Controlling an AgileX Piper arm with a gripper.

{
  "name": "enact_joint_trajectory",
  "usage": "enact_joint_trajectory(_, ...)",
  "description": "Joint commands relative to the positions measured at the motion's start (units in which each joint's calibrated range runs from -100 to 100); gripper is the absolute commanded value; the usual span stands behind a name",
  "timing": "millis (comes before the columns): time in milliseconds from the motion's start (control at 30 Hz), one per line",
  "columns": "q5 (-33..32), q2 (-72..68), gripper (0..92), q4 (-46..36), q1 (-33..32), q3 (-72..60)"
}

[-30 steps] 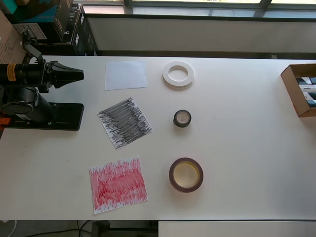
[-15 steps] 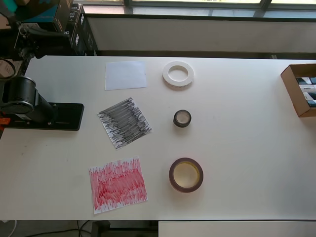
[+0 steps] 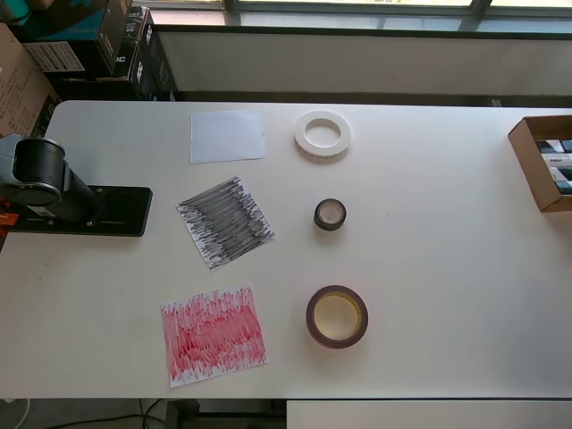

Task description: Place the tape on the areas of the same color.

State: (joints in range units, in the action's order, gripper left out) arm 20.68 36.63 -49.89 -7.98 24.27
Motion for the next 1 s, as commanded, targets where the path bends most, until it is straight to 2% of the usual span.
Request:
enact_joint_trajectory(0, -2.9, -22.9, 0.4, -4.2, 0.4, -23.5)
enact_joint_trajectory(200, -6.5, -28.4, 0.4, -4.5, 0.5, -22.8)
enact_joint_trajectory(400, -8.6, -32.8, 0.4, -11.1, 0.2, -22.8)
enact_joint_trajectory(600, -12.0, -36.0, 0.4, -11.3, 0.3, -22.8)
enact_joint_trajectory(967, -12.1, -40.7, 0.7, -11.3, 0.0, -22.7)
